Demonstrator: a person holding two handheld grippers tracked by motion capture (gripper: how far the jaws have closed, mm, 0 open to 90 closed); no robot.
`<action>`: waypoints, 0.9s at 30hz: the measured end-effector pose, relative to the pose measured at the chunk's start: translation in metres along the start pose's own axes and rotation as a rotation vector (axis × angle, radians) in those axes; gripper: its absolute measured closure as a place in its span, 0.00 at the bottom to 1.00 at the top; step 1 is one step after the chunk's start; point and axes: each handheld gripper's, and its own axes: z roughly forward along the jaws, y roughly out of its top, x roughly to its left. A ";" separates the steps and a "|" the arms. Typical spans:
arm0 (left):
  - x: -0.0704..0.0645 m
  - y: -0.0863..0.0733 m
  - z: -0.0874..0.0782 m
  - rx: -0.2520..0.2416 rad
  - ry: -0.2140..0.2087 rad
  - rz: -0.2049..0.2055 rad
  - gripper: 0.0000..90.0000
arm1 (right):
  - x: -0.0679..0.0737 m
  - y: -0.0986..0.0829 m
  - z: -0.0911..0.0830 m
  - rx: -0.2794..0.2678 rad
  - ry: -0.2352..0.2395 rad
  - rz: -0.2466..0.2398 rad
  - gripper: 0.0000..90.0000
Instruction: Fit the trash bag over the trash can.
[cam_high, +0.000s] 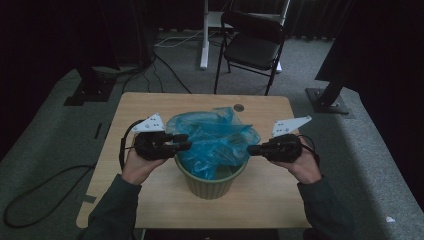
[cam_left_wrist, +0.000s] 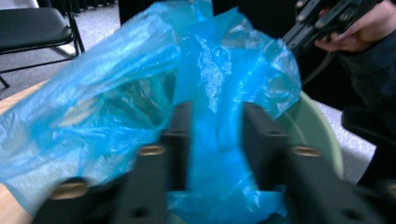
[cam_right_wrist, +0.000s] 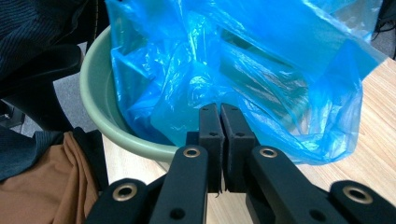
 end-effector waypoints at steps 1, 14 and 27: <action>0.000 -0.002 0.000 0.003 0.003 0.005 0.85 | 0.000 -0.001 0.000 0.002 0.001 -0.002 0.98; -0.004 -0.037 -0.020 -0.007 0.022 -0.054 0.99 | 0.008 -0.012 0.006 0.040 0.028 0.002 0.98; 0.002 -0.067 -0.021 0.011 0.007 -0.119 0.99 | 0.012 -0.023 0.010 0.065 0.061 0.009 0.99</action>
